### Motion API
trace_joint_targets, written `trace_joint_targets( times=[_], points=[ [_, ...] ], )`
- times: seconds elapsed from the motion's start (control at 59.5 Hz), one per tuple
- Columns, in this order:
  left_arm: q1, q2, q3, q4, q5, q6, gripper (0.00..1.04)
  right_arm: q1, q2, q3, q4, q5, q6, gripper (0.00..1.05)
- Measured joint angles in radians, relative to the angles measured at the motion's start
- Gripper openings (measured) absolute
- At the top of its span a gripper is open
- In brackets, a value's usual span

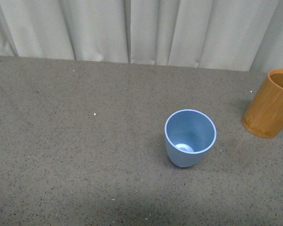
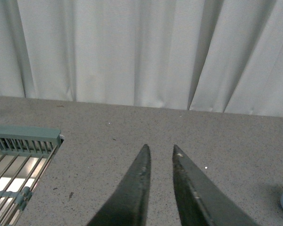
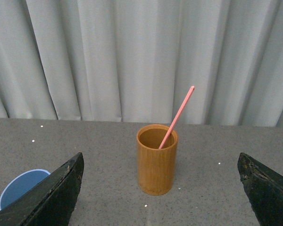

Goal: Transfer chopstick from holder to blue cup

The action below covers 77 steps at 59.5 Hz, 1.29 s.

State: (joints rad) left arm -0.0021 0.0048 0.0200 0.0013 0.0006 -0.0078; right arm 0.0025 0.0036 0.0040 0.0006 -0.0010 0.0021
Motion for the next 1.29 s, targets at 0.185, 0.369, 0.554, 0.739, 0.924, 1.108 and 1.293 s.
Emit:
trace_joint_targets(
  times=[0.185,0.369,0.554,0.739,0.924,1.108,1.293],
  points=[
    [0.0,0.0,0.0,0.0,0.0,0.0,0.62,0.003,0.005,0.001,-0.006,0.017,0.011,0.95],
    [0.0,-0.001,0.0,0.0,0.0,0.0,0.94,-0.129,0.438,0.132,0.225,0.076,0.182,0.95],
    [0.0,-0.001,0.0,0.0,0.0,0.002,0.98,-0.146,0.913,0.256,0.495,0.057,0.139,0.95],
    [0.0,-0.001,0.0,0.0,0.0,0.002,0.98,-0.16,1.22,0.37,0.554,0.053,0.153,0.95],
    [0.0,-0.001,0.0,0.0,0.0,0.002,0.98,-0.159,1.342,0.459,0.546,0.072,0.224,0.95],
    [0.0,-0.001,0.0,0.0,0.0,0.002,0.98,-0.148,1.453,0.529,0.51,0.103,0.314,0.95],
    [0.0,-0.001,0.0,-0.001,0.0,0.002,0.98,-0.144,1.542,0.585,0.476,0.118,0.384,0.95]
  ],
)
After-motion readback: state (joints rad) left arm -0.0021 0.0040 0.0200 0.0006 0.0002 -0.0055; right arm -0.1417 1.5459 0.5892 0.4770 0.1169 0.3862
